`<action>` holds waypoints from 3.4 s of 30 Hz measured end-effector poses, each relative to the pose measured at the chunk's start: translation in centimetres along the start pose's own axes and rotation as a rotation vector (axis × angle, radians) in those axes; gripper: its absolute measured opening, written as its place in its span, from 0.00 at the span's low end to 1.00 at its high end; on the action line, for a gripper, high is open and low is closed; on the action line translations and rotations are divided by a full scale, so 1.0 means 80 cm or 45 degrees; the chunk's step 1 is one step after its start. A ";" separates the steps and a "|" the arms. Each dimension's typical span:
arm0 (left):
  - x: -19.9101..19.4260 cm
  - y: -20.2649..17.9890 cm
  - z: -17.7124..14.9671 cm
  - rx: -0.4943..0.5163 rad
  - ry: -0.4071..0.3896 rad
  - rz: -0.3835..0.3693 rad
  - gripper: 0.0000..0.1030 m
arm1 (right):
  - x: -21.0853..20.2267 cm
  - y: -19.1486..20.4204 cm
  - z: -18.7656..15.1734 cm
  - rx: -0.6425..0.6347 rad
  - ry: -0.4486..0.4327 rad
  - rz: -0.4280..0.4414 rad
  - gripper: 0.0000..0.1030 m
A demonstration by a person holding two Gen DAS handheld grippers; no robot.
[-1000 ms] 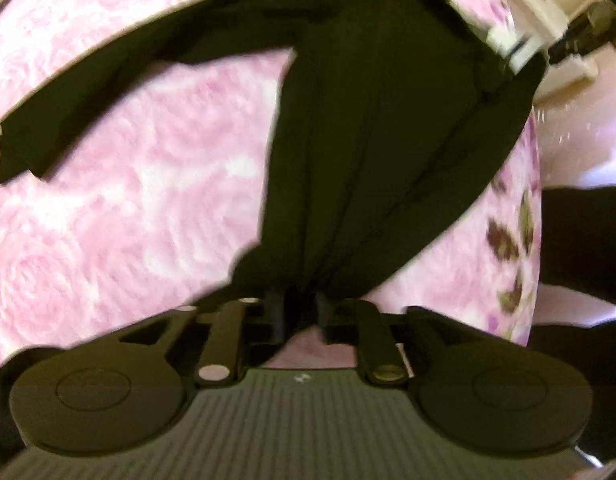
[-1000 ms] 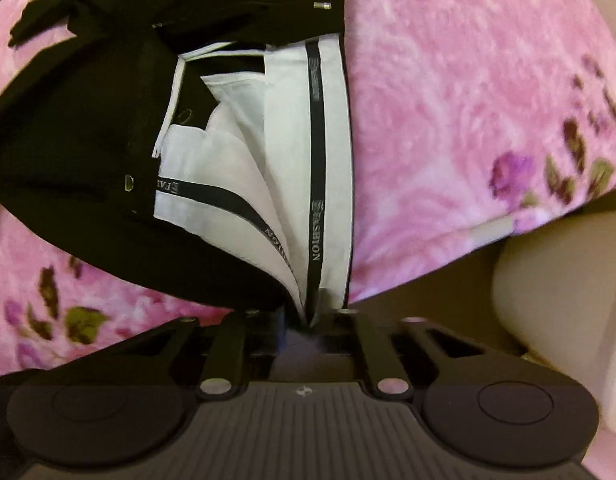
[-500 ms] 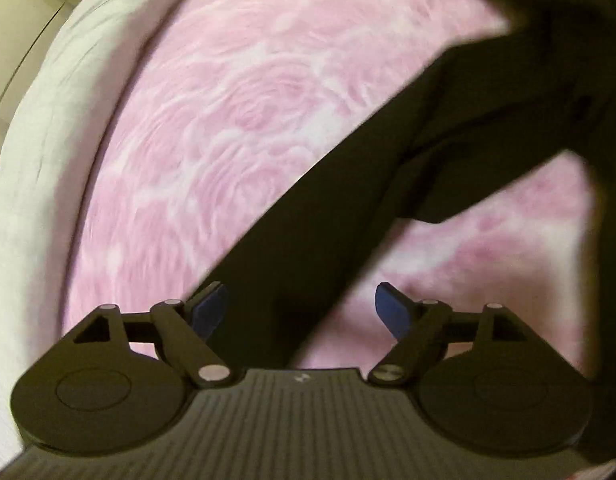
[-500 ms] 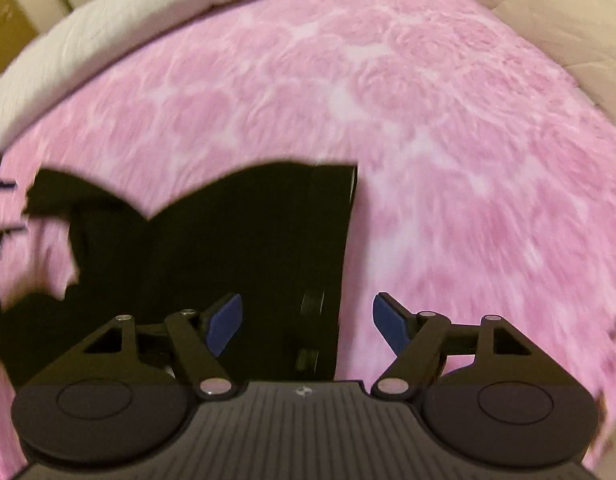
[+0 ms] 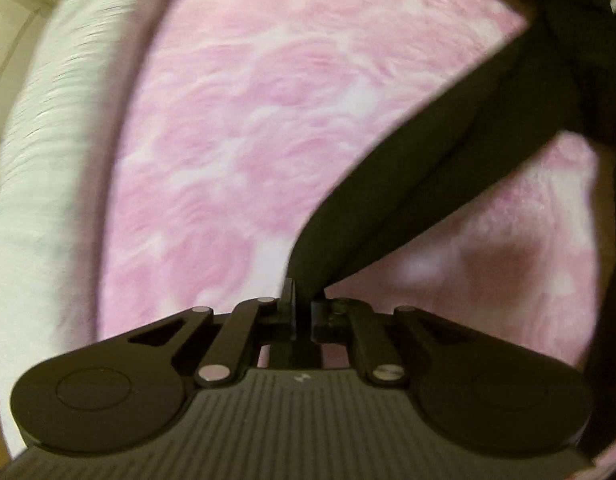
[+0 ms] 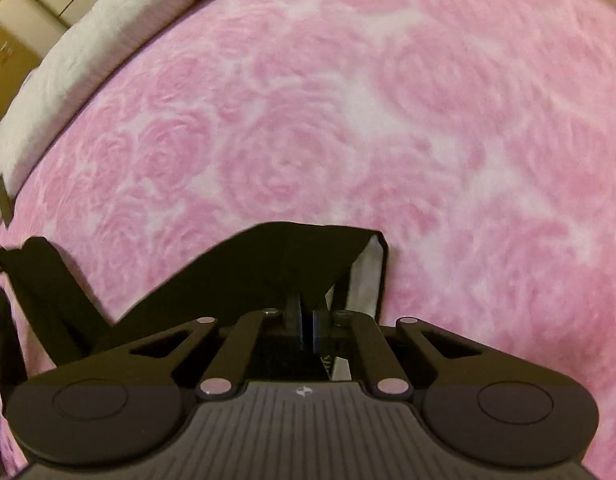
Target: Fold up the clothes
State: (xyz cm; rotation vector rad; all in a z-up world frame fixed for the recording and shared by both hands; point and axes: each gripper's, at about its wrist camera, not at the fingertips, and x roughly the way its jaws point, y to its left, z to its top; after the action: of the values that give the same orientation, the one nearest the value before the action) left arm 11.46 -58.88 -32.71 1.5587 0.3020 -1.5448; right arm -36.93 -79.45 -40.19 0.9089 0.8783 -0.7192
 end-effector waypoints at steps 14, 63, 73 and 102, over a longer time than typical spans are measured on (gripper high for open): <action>-0.051 0.119 -0.203 -0.638 0.603 0.364 0.25 | -0.095 0.014 -0.039 0.062 -0.251 -0.214 0.17; 0.033 -0.027 -0.425 -0.188 0.348 0.104 0.12 | -0.052 0.323 -0.353 0.109 0.090 -0.342 0.69; -0.054 0.062 -0.460 -0.394 0.376 -0.031 0.15 | -0.072 0.255 -0.398 0.538 0.017 -0.447 0.72; -0.128 -0.338 -0.115 0.262 -0.259 -0.445 0.70 | -0.106 0.082 -0.479 1.172 -0.379 -0.158 0.37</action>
State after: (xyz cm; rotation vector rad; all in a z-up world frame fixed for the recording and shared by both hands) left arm -3.47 -32.75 -36.30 1.5455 0.3206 -2.0456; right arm -47.99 -41.37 -43.15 1.5059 0.3056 -1.3748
